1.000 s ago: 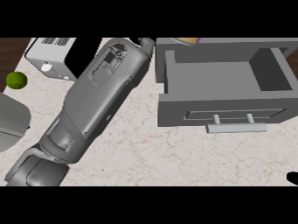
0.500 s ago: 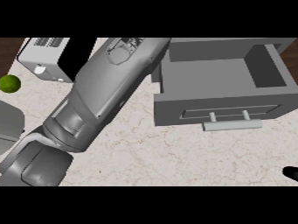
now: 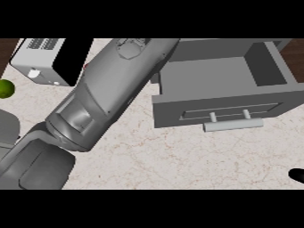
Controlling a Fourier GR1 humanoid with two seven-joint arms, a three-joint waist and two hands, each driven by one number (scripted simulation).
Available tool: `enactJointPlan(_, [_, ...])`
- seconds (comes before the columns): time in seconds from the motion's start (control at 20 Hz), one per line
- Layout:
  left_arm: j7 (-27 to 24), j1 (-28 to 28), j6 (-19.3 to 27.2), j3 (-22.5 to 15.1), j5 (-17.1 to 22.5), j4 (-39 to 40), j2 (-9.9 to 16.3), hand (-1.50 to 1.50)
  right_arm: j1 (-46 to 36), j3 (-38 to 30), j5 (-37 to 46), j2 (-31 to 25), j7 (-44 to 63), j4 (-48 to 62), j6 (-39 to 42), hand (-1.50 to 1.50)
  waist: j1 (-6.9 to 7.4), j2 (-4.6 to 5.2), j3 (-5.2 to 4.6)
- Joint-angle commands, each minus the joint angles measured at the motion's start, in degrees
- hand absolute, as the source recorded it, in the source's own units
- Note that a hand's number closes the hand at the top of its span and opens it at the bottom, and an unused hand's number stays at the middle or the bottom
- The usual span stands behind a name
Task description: Pick up the can, place it into the drawer and close the drawer
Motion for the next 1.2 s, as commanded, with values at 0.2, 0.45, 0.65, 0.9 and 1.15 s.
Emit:
enactJointPlan(0.2, [-0.7,-3.1,7.1,-3.5,3.4,2.8,0.0,-1.5,-1.9,0.6,-0.1,-0.7,-1.2,2.5,0.8,-1.5,-1.35,0.32,0.09])
enactJointPlan(0.45, [-2.8,-4.3,7.0,-3.2,4.3,5.2,0.0,-1.5,-2.7,3.7,6.7,-1.3,-3.3,2.5,0.4,-1.5,-0.67,0.59,0.04])
enactJointPlan(0.65, [-4.8,-1.3,8.3,-3.8,7.8,2.7,0.0,-1.5,-7.0,7.1,11.5,-4.0,-2.9,1.8,1.1,-1.5,-0.76,0.58,-0.04])
enactJointPlan(0.9, [-5.8,-2.2,7.2,-2.0,10.1,3.9,0.0,-1.5,-7.1,10.3,20.1,-6.3,-9.1,5.3,2.2,-1.5,0.15,0.71,-0.03])
enactJointPlan(1.15, [-6.8,-3.7,7.3,-0.9,11.5,4.7,0.0,-1.5,-8.7,14.3,29.8,-9.1,-11.7,10.7,1.7,-1.5,1.42,0.38,-0.05])
